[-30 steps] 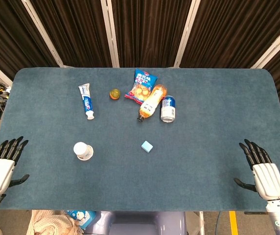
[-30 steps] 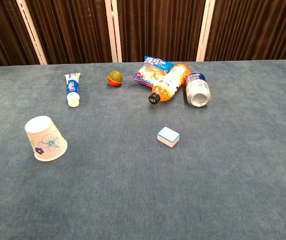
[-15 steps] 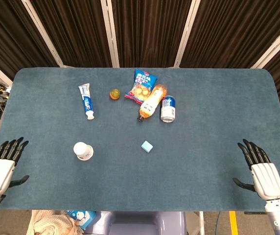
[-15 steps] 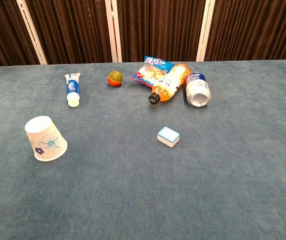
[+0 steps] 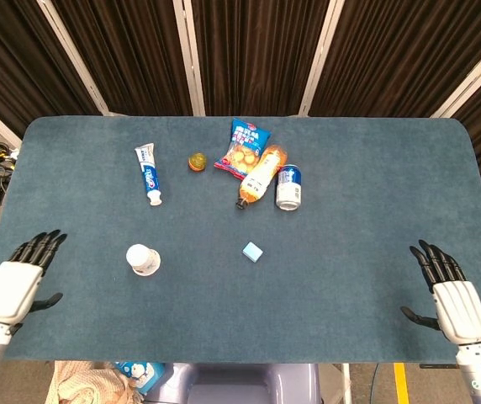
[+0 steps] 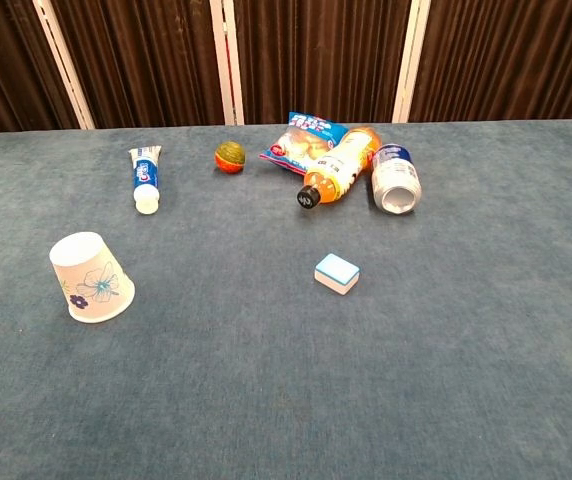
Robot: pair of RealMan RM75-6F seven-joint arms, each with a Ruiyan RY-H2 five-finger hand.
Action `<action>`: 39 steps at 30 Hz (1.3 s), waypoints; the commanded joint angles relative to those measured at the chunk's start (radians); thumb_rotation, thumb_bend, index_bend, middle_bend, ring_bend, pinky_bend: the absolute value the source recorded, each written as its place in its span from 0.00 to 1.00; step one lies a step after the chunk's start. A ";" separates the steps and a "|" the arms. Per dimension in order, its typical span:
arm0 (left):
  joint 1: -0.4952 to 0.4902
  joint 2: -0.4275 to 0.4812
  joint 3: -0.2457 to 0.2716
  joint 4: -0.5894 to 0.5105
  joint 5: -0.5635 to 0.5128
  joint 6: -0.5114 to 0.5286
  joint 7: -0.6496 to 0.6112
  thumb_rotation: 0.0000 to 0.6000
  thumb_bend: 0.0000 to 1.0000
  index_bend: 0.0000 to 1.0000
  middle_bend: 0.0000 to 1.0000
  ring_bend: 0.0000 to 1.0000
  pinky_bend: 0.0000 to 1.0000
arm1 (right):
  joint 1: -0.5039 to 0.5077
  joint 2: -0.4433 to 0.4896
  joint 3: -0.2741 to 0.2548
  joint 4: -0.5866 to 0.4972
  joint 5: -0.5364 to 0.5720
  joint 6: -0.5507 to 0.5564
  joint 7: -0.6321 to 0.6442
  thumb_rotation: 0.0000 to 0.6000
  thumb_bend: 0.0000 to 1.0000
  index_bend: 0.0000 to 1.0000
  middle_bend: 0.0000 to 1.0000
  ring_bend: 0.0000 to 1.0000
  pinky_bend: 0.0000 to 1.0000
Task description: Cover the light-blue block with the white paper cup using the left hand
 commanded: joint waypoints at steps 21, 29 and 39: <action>-0.340 -0.128 -0.131 -0.132 -0.513 -0.380 0.390 1.00 0.05 0.10 0.18 0.12 0.25 | -0.007 0.009 -0.001 0.005 0.006 0.002 0.020 1.00 0.09 0.00 0.00 0.00 0.12; -0.394 -0.189 -0.119 -0.111 -0.614 -0.370 0.451 1.00 0.07 0.14 0.20 0.14 0.26 | -0.008 0.010 -0.002 0.004 0.005 0.002 0.023 1.00 0.09 0.00 0.00 0.00 0.11; -0.407 -0.241 -0.086 -0.097 -0.588 -0.318 0.440 1.00 0.16 0.30 0.36 0.28 0.39 | -0.008 0.011 -0.001 0.004 0.003 0.003 0.029 1.00 0.09 0.00 0.00 0.00 0.12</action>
